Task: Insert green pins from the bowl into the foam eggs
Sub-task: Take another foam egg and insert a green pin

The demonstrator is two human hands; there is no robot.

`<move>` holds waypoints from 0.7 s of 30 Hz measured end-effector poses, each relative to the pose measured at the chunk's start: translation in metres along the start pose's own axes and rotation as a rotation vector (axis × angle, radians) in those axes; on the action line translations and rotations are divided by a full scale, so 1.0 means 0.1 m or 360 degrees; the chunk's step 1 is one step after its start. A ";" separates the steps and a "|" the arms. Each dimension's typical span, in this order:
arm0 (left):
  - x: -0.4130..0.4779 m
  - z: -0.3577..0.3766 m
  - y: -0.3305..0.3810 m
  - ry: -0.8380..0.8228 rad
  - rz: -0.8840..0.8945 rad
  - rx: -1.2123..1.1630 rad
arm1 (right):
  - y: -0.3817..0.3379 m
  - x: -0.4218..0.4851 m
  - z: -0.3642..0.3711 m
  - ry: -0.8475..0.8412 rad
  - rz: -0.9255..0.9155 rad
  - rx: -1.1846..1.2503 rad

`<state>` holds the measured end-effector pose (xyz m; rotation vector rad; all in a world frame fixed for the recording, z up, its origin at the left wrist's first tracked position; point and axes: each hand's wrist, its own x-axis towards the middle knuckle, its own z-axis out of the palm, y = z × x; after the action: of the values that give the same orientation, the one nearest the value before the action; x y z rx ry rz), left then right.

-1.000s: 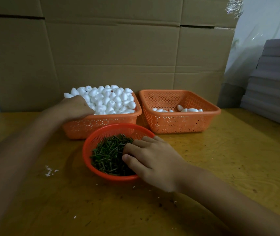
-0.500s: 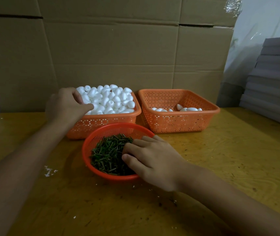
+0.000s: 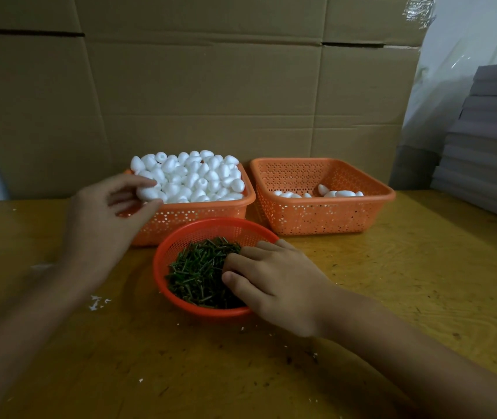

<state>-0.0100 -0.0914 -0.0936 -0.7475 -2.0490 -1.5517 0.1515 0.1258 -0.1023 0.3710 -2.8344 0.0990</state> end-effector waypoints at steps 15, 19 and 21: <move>-0.61 0.17 0.40 -0.0378 0.0051 -0.0410 | 0.15 0.08 -0.09 -0.0142 0.0096 0.0858; -0.61 0.17 0.40 -0.0406 0.0066 -0.0437 | 0.18 0.08 -0.07 -0.0063 0.0126 0.1073; -0.61 0.16 0.40 -0.0414 0.0073 -0.0438 | 0.18 0.08 -0.05 -0.0015 0.0163 0.1155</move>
<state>0.0621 -0.0757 -0.1087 -1.1437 -1.9971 -1.8133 0.1408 0.1418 -0.0959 0.3609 -2.7261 1.1564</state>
